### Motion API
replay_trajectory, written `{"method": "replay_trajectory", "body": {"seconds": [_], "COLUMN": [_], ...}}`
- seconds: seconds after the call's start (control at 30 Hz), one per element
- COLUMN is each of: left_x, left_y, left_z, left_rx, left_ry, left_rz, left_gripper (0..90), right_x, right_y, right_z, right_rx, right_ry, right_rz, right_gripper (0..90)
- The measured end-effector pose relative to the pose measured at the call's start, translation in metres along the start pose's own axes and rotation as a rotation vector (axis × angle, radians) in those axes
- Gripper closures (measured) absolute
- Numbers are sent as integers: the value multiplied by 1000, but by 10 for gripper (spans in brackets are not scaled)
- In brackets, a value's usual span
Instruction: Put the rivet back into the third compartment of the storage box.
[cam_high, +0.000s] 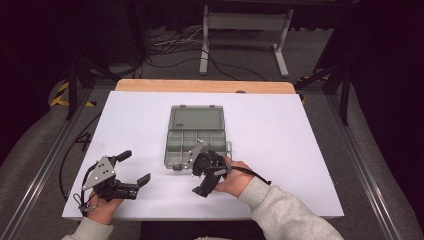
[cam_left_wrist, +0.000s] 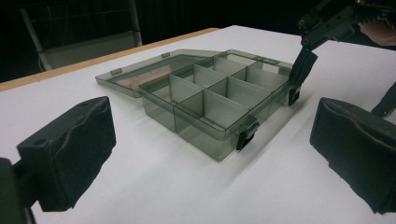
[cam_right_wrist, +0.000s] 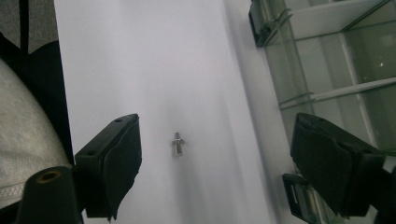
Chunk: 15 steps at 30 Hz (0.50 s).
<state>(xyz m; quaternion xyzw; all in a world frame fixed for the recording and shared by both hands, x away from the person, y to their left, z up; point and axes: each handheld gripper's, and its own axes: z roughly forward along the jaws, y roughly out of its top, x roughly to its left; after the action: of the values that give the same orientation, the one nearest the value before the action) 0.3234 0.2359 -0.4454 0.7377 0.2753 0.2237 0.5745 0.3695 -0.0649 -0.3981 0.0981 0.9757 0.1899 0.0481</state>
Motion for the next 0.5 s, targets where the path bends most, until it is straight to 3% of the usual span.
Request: {"method": "replay_trajectory", "body": {"seconds": [0.23,0.5], "left_x": [0,0], "left_y": [0,0], "left_z": [0,0], "left_rx": [-1,1], "left_ry": [-1,0], "left_rz": [1,0], "left_gripper": [8,8], "right_x": [5,10], "right_y": [-4,-5], "right_z": [12,22], "right_rx": [23,37], "right_ry": [15,45], "right_rz": [-8,-12], "right_gripper": [215,323]}}
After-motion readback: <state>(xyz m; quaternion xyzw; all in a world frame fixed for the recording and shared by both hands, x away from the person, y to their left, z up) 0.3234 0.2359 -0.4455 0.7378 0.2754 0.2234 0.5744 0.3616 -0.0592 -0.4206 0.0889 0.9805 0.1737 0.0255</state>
